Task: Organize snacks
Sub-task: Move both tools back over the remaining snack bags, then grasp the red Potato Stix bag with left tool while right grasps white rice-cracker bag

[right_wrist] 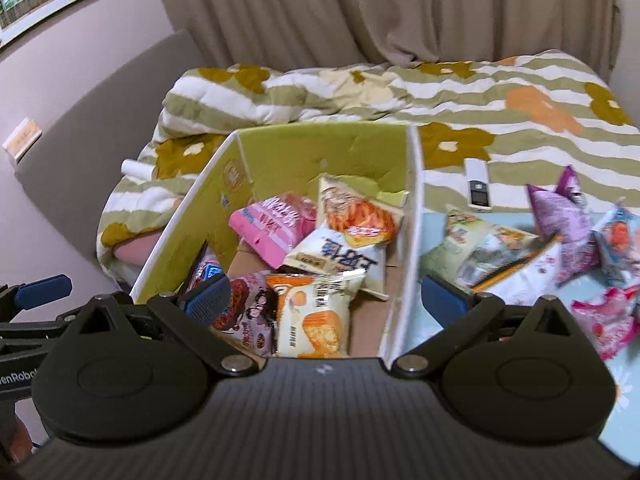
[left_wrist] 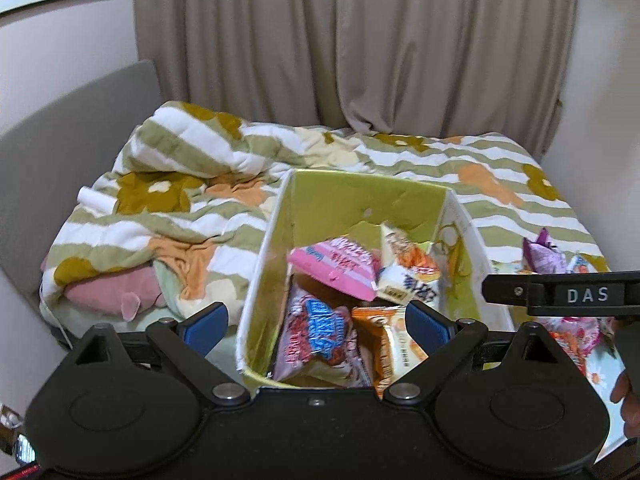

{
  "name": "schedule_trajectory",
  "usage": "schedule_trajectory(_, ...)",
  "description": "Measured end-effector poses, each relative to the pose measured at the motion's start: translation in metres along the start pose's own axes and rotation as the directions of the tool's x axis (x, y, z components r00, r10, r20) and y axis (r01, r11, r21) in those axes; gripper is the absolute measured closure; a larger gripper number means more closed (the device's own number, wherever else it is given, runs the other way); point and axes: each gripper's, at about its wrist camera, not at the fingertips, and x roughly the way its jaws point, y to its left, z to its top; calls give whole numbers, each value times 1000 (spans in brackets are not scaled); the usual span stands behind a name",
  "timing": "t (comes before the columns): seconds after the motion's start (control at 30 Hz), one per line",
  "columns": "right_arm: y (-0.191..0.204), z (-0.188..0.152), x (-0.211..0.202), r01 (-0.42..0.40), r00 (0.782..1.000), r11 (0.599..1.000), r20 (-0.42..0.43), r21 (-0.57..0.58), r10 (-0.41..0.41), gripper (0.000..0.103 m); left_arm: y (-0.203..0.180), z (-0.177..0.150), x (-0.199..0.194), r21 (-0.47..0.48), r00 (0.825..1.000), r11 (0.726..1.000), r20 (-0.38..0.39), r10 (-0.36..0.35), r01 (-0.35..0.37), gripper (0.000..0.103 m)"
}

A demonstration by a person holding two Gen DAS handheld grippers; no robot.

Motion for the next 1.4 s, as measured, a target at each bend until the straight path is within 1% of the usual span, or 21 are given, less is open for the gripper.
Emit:
schedule_trajectory(0.13,-16,-2,-27,32,999,998,21,59,-34,0,-17,4,-8,37,998,997,18,-64,63,5)
schedule_trajectory(0.23,-30,-5,-49,77,996,994,42,82,-80,0,-34,6,-14,58,992,992,37,-117,114,3)
schedule_trajectory(0.37,-55,-5,-78,151,984,984,77,90,-158,0,-56,8,-19,74,984,983,44,-171,167,3)
schedule_trajectory(0.47,-83,-6,-94,188,975,975,99,118,-200,0,-81,6,-22,108,979,975,42,-199,194,3)
schedule_trajectory(0.6,-129,-10,-107,230,962,961,116,157,-249,0,-117,1,-18,125,973,966,17,-232,228,3)
schedule_trajectory(0.7,-162,-13,-111,263,954,953,110,150,-280,0,-148,-3,-9,113,965,958,-19,-262,262,3)
schedule_trajectory(0.77,-183,-14,-110,289,947,947,100,143,-304,0,-171,-7,2,115,959,952,-59,-277,282,3)
schedule_trajectory(0.87,-220,-19,-102,315,941,937,77,149,-328,0,-201,-15,19,106,956,953,-108,-273,284,3)
schedule_trajectory(0.97,-251,-25,-87,329,939,932,49,153,-340,0,-226,-25,38,83,958,961,-141,-250,263,3)
schedule_trajectory(1.13,-297,-32,-56,308,951,939,-16,151,-310,0,-257,-39,70,51,959,975,-203,-200,214,3)
schedule_trajectory(1.23,-315,-33,-39,293,956,946,-51,141,-288,0,-270,-45,87,38,954,982,-245,-173,188,3)
schedule_trajectory(1.4,-334,-32,-13,276,960,952,-92,135,-265,0,-286,-54,114,47,948,990,-297,-114,134,3)
